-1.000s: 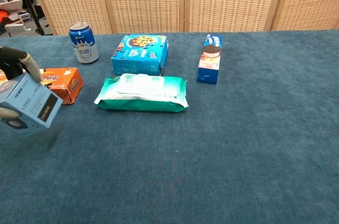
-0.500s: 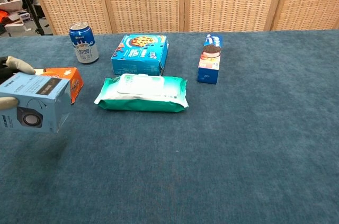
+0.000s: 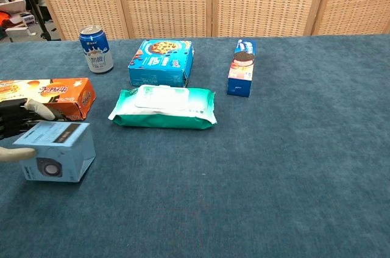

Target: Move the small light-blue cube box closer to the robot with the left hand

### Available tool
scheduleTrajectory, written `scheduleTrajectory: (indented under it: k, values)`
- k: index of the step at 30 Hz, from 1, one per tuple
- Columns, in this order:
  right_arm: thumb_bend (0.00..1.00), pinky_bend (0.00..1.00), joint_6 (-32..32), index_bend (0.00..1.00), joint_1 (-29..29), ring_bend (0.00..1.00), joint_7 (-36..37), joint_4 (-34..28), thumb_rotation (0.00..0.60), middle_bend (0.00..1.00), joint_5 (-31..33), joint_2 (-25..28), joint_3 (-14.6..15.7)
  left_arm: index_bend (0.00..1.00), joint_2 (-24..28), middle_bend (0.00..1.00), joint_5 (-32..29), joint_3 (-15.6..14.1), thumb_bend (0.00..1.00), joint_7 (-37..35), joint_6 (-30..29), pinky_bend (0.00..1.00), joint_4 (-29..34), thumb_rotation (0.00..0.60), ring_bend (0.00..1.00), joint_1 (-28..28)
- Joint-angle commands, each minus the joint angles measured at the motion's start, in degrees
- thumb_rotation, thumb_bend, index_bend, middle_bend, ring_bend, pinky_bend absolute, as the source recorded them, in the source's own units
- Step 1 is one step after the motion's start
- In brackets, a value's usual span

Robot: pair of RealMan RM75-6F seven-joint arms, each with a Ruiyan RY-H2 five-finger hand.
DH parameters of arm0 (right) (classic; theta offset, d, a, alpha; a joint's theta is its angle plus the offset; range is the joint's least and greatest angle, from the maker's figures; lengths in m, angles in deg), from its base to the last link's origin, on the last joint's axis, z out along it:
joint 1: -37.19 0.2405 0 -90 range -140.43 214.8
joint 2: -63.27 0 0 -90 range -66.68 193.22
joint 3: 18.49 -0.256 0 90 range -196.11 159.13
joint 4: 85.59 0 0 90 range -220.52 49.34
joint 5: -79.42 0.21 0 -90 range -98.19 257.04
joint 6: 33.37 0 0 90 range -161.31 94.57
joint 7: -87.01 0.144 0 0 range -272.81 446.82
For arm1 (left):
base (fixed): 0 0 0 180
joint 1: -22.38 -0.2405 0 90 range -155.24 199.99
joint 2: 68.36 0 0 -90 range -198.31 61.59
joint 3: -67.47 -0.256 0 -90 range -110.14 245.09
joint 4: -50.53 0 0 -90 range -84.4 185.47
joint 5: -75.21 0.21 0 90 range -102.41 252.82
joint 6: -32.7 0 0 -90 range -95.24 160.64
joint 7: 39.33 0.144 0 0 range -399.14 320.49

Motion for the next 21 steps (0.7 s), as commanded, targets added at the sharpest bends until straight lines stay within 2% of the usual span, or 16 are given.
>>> scheduleTrajectory:
  k: [1,3,9,12,14,17,19,21]
  values:
    - [0.0,0.0,0.02,0.0,-0.02,0.0,0.08,-0.04,0.6,0.0,-0.07,0.04,0.02,0.17,1.25,0.0,1.37,-0.16,0.0,4.67,-4.32,0.06,0.71,0.6,0.0,-0.94]
    - [0.0,0.0,0.01,0.0,-0.05,0.0,0.34,-0.15,0.6,0.0,-0.2,0.16,0.07,0.16,2.58,0.0,2.24,-0.41,0.0,6.77,-7.15,0.05,2.14,0.6,0.0,-1.75]
    - [0.0,0.0,0.22,0.0,-0.31,0.0,1.27,-0.32,0.6,0.0,-0.27,0.63,0.04,0.16,7.52,0.0,3.77,-1.4,0.0,15.04,-10.74,0.04,7.95,0.6,0.0,-3.14]
    - [0.0,0.0,0.17,0.0,-0.3,0.0,1.48,-0.35,0.6,0.0,-0.32,0.71,0.03,0.16,12.17,0.0,5.11,-1.8,0.0,25.25,-10.56,0.04,14.86,0.6,0.0,-2.59]
    - [0.0,0.0,0.19,0.0,-0.28,0.0,1.43,-0.41,0.6,0.0,-0.48,0.72,0.1,0.16,16.77,0.0,5.63,-2.01,0.0,35.18,-7.42,0.04,23.15,0.6,0.0,-1.06]
    - [0.0,0.0,0.46,0.0,-0.34,0.0,1.32,-0.53,0.6,0.0,-0.67,0.72,0.11,0.16,22.25,0.0,4.38,-1.87,0.0,46.42,-0.76,0.04,34.8,0.6,0.0,1.54]
    - [0.0,0.0,0.58,0.0,-0.4,0.0,1.26,-0.57,0.6,0.0,-0.68,0.72,0.1,0.16,25.74,0.0,0.6,-0.9,0.0,54.92,5.66,0.04,43.83,0.6,0.0,3.6]
    - [0.0,0.0,0.63,0.0,-0.42,0.0,1.2,-0.55,0.6,0.0,-0.65,0.72,0.09,0.16,27.04,0.0,-2.8,0.29,0.0,61.32,9.83,0.04,48.93,0.6,0.0,5.03]
